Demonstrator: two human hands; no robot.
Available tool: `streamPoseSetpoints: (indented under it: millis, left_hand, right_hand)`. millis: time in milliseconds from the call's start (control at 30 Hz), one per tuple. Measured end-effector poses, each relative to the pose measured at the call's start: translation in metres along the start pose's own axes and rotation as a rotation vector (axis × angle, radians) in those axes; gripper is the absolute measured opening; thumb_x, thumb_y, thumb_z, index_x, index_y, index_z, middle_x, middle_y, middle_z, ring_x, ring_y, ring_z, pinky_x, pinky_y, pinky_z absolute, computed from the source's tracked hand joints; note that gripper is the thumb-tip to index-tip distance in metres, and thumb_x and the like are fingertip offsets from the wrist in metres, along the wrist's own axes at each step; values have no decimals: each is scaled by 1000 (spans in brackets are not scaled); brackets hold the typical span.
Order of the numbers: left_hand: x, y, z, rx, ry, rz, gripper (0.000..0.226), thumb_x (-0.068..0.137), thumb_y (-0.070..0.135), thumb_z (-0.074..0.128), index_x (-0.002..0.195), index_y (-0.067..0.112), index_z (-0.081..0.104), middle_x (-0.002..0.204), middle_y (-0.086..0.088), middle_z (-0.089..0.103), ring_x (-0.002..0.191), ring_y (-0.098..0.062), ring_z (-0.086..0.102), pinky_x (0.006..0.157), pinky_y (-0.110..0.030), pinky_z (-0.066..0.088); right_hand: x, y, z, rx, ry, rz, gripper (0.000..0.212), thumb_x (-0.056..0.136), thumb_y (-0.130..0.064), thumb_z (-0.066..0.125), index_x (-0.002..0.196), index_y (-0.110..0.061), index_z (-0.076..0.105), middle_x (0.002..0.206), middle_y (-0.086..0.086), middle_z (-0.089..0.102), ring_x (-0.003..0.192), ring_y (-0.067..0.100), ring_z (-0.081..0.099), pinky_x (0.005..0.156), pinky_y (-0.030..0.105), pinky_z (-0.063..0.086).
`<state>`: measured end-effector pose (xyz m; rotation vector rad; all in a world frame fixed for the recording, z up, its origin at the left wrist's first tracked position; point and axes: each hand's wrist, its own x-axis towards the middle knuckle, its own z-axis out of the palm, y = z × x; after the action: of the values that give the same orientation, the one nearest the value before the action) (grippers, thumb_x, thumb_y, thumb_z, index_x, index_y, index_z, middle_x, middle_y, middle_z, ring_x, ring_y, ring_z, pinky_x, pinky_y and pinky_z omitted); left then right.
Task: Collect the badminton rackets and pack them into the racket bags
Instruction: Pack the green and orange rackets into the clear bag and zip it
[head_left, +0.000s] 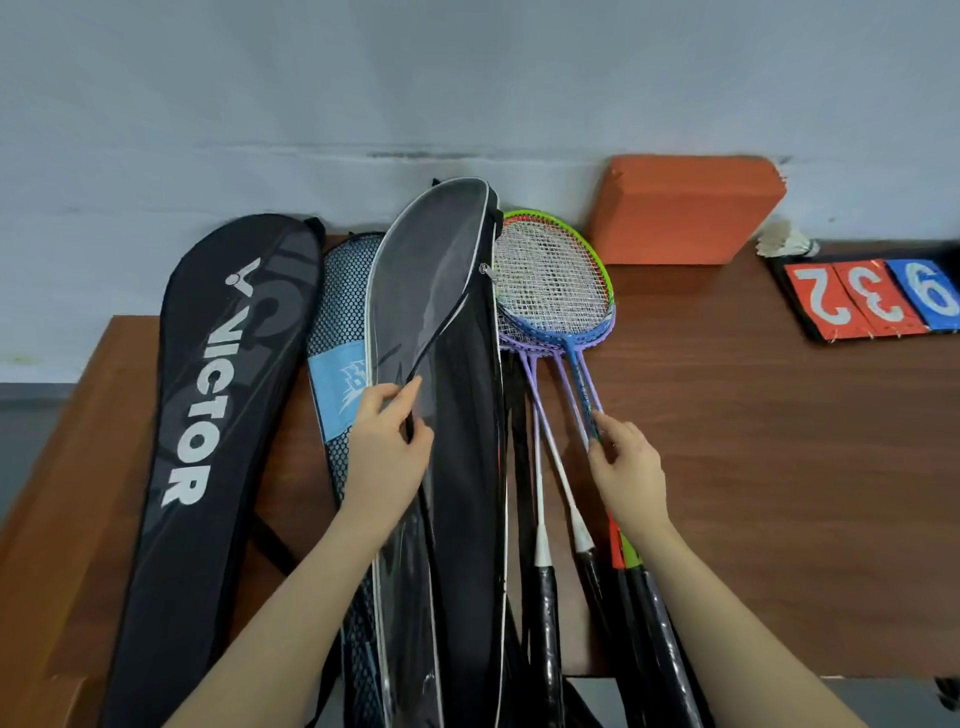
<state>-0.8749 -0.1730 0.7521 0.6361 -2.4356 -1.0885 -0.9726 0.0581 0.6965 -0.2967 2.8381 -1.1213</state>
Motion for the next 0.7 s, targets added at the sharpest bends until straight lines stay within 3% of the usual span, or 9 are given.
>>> streamPoseSetpoints:
  millis: [167,267,400,467,567,700]
  left_hand:
    - [-1,4,6,14,-41,50,47,80,-6,60,125,4,56,104,-9,50,74,-13,49,77,-28,48]
    - [-1,4,7,4,-68,26,47,81,-4,59,127,6,55,104,-2,44,72,-15,52,77,-36,53]
    - [0,4,1,8,-100,14,48,83,-3,58,129,9,53,103,2,42,72,-19,55,71,-42,55]
    - [0,3,-5,33,-104,24,49,82,-3,58,129,9,53,103,2,43,73,-17,54,77,-34,53]
    - [1,2,-13,75,-99,30,48,82,-2,60,129,9,53,105,0,45,77,-9,47,81,-8,35]
    - [1,5,-14,62,-112,20,48,82,-1,60,129,10,53,107,-3,47,79,-12,50,81,-11,36]
  right_hand:
    - [8,-4,-6,-33,-21,55,36,84,-14,58,120,-22,59,100,-4,59,86,18,57,68,30,42]
    - [18,-7,-7,-39,-18,72,32,86,-24,60,118,-25,58,97,-5,57,83,15,55,68,31,43]
    - [34,-10,-2,-41,-65,94,41,87,-33,60,126,-31,50,106,-1,63,94,22,59,74,35,47]
    - [41,-11,1,-31,-104,110,43,87,-29,60,128,-29,49,111,3,64,98,27,60,77,38,49]
    - [46,-13,4,-5,-117,105,44,87,-20,61,130,-21,49,113,9,65,99,31,61,80,41,51]
    - [42,-20,1,108,-94,79,42,87,-7,60,129,-10,55,107,9,68,90,17,61,80,27,45]
